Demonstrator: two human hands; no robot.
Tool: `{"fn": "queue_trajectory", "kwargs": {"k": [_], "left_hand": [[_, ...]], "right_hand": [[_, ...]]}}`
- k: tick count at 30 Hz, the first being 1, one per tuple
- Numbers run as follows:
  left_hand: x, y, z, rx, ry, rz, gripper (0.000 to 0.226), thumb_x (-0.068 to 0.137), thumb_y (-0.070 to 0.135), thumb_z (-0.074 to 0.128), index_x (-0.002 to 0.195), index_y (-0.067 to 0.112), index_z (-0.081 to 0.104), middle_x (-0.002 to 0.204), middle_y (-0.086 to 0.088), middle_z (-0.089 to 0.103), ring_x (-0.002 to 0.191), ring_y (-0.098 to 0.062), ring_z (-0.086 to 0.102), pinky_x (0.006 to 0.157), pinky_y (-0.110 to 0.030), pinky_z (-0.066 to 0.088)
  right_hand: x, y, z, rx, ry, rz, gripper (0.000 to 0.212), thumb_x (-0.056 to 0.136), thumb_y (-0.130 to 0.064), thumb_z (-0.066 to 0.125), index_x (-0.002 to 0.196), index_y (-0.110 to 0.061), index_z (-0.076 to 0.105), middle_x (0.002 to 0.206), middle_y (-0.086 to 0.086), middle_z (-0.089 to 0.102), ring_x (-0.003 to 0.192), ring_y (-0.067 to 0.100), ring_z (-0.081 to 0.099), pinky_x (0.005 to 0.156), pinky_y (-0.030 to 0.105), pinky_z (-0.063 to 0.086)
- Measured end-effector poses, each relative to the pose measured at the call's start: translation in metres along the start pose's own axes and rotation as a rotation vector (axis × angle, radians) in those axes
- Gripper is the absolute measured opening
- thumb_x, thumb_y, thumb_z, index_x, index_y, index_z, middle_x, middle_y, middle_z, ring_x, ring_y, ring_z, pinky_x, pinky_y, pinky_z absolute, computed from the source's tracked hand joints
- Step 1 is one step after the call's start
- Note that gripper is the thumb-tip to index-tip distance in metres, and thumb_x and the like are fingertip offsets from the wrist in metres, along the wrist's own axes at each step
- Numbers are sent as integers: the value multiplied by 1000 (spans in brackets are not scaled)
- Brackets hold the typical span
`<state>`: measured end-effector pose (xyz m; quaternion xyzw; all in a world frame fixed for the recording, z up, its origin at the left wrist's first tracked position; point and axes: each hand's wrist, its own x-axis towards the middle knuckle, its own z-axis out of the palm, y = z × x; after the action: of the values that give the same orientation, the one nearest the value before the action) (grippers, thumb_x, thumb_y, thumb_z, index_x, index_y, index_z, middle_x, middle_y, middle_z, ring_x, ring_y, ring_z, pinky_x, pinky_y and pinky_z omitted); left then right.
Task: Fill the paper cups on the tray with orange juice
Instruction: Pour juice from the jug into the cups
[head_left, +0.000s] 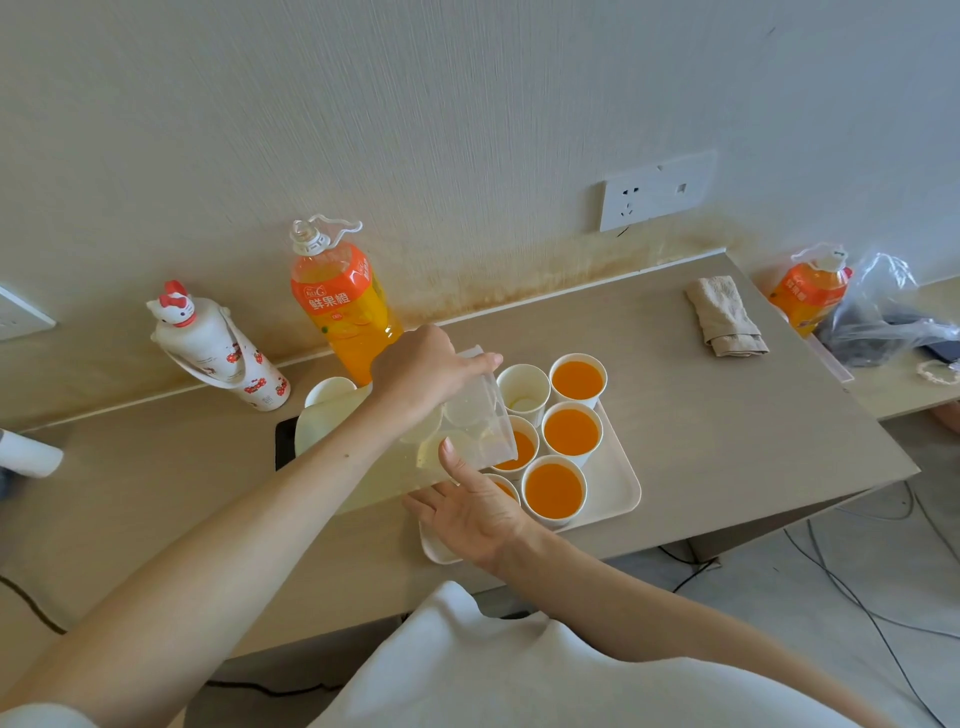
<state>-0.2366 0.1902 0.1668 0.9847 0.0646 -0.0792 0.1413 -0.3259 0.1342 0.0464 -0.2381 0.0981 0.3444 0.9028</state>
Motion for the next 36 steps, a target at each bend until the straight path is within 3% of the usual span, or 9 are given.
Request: {"fn": "queue_trajectory", "kwargs": {"k": [6,13,24,30,36], "left_hand": [[1,0,0,8,3,16,65,80,66,60,53,15,30,49,3,27,43,-14,28,46,-26,17],[1,5,-2,44,4,14,64,80,66,59,53,14,34,50,3,32,44,-14,31,46,-26,19],[3,11,-1,82,-9,35,63,80,66,58,53,14,35,52,3,34,45,-13,33,46,-26,19],[7,15,2,114,-17,37,63,79,68,57,55,14,39,52,3,38,46,-13,37,46,-26,21],[9,22,4,150,-17,72,63,79,69,57,54,14,39,51,3,38,47,-13,38,46,-26,23]], "right_hand": [[-2,-1,3,-13,-2,-2,100,45,-44,96,132,-20,53,133,10,62,128,27,54,115,44,32],[-3,-2,7,-17,22,6,102,44,-46,96,133,-21,52,134,9,61,123,25,59,98,36,49],[-2,-2,6,8,24,-12,103,39,-47,97,129,-20,55,126,7,66,122,24,58,99,36,49],[-3,-2,5,20,6,-17,101,42,-48,96,130,-19,56,134,9,61,127,26,55,107,38,43],[-4,-3,5,60,14,-16,98,41,-46,97,127,-18,59,134,10,60,129,27,53,103,37,47]]}}
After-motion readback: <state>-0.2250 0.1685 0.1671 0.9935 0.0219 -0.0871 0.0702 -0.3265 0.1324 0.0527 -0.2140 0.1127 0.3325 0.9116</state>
